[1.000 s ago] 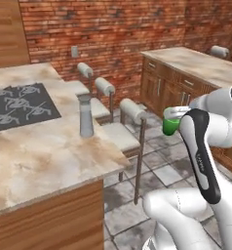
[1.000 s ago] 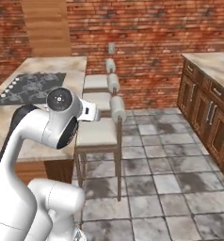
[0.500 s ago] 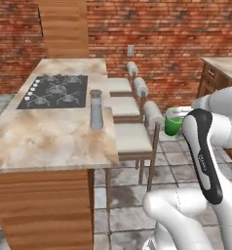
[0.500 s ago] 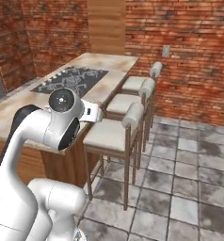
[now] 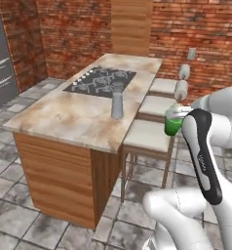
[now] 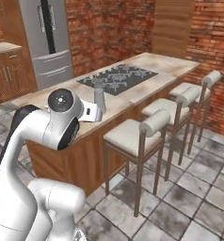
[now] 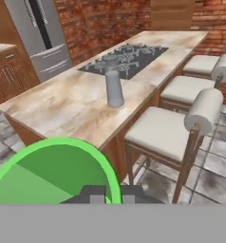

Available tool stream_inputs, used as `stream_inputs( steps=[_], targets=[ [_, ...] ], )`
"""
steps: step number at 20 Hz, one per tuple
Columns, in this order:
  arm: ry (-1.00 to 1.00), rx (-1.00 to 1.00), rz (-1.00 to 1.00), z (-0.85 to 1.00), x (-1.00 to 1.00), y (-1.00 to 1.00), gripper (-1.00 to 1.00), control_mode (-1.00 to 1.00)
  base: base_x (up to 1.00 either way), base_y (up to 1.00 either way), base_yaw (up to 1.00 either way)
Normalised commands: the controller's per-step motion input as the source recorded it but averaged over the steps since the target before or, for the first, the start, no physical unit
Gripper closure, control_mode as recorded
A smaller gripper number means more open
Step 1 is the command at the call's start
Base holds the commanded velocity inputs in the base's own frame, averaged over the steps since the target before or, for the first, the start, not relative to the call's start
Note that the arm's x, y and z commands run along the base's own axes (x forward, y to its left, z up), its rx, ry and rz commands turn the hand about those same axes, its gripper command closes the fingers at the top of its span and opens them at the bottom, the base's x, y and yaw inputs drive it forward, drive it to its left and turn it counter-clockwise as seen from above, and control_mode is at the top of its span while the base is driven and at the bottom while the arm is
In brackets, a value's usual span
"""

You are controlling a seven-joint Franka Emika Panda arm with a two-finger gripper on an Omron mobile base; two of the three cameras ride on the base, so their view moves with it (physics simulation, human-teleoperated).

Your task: Place the pitcher and cup on the dining counter for serving.

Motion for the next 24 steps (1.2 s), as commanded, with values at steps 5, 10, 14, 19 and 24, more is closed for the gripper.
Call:
stream_inputs(
  steps=[5,10,14,19,24],
  targets=[
    [0.00,0.00,0.00,0.00,0.00,0.00,1.00,1.00,0.22,-0.87,0.57],
    [0.00,0.00,0.00,0.00,0.00,0.00,1.00,1.00,0.44,-0.84,0.48],
    [0.00,0.00,0.00,0.00,0.00,0.00,1.00,1.00,0.46,-0.84,0.45],
    [0.00,0.00,0.00,0.00,0.00,0.00,1.00,1.00,0.25,-0.82,0.43],
    [0.00,0.00,0.00,0.00,0.00,0.00,1.00,1.00,0.12,-0.79,0.43]
  ],
)
